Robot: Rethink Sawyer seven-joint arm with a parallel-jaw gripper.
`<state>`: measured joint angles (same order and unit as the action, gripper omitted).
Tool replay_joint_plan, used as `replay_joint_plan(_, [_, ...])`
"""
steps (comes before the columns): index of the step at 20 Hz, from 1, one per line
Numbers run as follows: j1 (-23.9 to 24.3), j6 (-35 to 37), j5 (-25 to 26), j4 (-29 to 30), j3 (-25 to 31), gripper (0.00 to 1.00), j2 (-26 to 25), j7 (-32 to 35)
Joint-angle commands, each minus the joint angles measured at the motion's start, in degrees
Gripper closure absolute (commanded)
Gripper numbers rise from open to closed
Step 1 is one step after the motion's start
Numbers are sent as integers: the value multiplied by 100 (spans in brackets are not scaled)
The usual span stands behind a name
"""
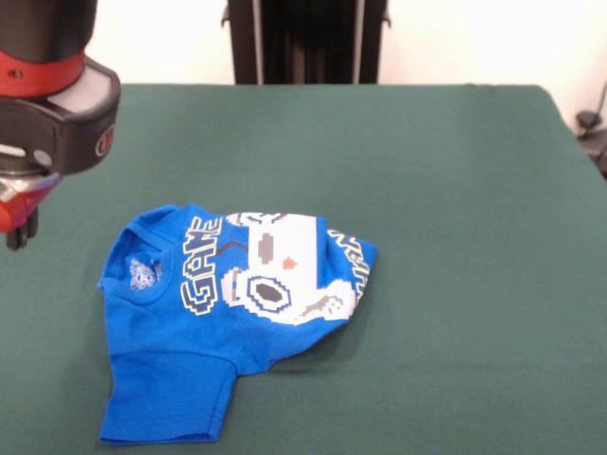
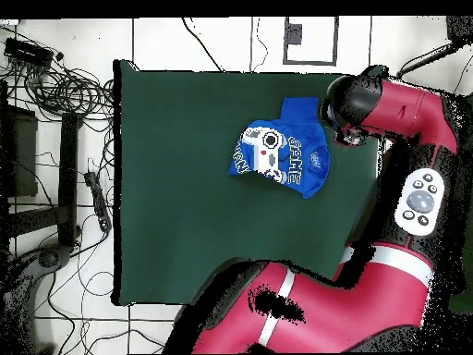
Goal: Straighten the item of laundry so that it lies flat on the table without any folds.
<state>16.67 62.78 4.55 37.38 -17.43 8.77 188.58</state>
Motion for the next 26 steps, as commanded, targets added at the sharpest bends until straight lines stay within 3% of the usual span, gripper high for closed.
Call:
replay_joint_plan(1, [-337, 581, -177, -124, 738, 100, -656, -559])
replay_joint_plan(7, [-436, 659, -254, -129, 665, 100, -694, -282])
replay_joint_plan(26, [-772, 775, -645, 650, 523, 100, -78, 110])
